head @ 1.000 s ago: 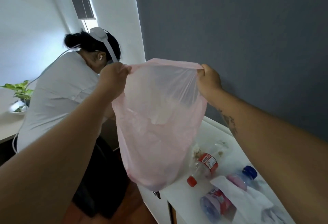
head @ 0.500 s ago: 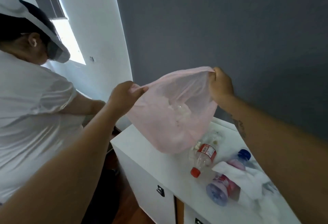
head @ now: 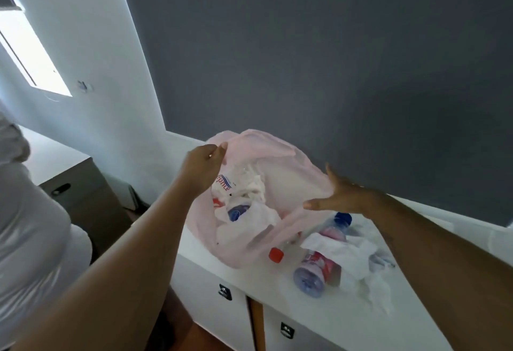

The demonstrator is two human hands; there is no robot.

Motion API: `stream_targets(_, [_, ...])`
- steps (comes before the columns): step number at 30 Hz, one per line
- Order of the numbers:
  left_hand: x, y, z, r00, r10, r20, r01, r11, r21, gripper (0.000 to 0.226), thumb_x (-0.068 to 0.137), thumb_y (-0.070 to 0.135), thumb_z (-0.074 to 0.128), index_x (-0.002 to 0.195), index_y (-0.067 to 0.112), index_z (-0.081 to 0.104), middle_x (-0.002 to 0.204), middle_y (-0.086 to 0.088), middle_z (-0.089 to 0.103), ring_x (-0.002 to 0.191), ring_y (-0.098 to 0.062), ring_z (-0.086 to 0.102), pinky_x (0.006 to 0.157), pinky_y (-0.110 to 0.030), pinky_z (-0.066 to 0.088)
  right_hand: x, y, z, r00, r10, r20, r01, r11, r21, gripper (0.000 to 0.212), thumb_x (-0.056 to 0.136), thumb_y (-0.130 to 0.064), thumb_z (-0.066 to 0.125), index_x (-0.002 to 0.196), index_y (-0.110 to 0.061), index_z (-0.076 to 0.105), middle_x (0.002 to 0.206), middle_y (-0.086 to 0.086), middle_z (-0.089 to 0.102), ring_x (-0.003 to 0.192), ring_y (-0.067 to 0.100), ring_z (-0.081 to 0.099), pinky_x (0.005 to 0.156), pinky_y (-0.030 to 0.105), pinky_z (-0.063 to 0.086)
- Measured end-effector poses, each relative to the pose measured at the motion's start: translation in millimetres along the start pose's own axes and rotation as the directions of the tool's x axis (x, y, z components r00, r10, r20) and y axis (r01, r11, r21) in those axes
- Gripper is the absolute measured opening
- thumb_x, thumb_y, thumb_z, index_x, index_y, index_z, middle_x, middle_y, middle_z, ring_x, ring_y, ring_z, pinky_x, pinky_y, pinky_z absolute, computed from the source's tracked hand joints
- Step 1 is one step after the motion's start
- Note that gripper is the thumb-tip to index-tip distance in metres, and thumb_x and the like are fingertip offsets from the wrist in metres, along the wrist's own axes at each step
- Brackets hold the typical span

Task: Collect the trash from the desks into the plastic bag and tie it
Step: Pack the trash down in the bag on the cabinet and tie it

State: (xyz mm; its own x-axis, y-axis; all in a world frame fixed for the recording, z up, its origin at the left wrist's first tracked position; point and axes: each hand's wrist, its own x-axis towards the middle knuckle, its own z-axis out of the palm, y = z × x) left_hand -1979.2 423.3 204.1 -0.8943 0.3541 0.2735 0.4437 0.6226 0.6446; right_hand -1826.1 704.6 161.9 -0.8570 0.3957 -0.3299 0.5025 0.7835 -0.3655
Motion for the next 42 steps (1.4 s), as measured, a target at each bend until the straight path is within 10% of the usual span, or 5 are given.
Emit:
stream_targets(16, [-1,-5,36,0.998,0.0,0.059,-0.003,0.999,0.04,0.054,0.102,0.047,0.032,0.08,0.014,0.068,0.078,-0.001,0.065,0.072,-0.013,0.057,0.075,-0.031,0.04,-66,62,73,0.985,0.122,0.121,-0.085,0.958,-0.274,0.123,0.054,-0.089,0.057,0.151,-0.042,-0.002,0.164,-0.001,-0.006,0.15,0.033,0.001,0.117,0.054,0.012])
stream_targets(28, [-13,2,50,0.996,-0.078,0.035,0.074,0.992,0.103,0.053,0.102,0.048,0.031,0.086,0.012,0.067,0.085,-0.004,0.066,0.077,-0.022,0.06,0.078,-0.032,0.045,-60,65,82,0.967,-0.187,-0.172,0.158,0.973,-0.168,0.031,0.102,-0.026,0.042,0.13,-0.021,0.05,0.13,0.004,0.054,0.115,0.017,0.053,0.097,0.024,0.043])
stream_targets(34, [-9,10,38,0.993,-0.054,-0.101,0.064,0.993,0.104,0.038,0.103,0.041,0.038,0.09,0.014,0.061,0.087,-0.004,0.064,0.081,-0.027,0.057,0.072,-0.032,0.041,-48,10,27,0.796,-0.182,-0.577,0.357,0.911,0.204,0.005,0.096,-0.02,0.046,0.093,-0.016,0.048,0.086,-0.001,0.057,0.074,0.018,0.056,0.061,0.024,0.044])
stream_targets(39, [-12,16,35,0.986,-0.081,-0.143,0.088,0.995,0.042,0.036,0.102,0.038,0.04,0.087,0.012,0.059,0.08,-0.006,0.063,0.076,-0.027,0.056,0.065,-0.034,0.042,-37,-70,10,0.706,-0.438,-0.557,0.594,0.794,0.128,0.006,0.097,-0.025,0.046,0.101,-0.02,0.049,0.098,-0.003,0.057,0.08,0.013,0.058,0.06,0.016,0.044])
stream_targets(42, [-12,19,34,0.983,-0.103,-0.152,0.106,0.994,0.006,0.038,0.103,0.036,0.04,0.09,0.006,0.06,0.083,-0.011,0.065,0.079,-0.029,0.058,0.068,-0.035,0.044,-17,-98,13,0.79,-0.541,-0.289,0.597,0.785,0.164,0.036,0.097,-0.031,0.051,0.132,-0.024,0.045,0.132,0.0,0.048,0.116,0.019,0.05,0.088,0.02,0.043])
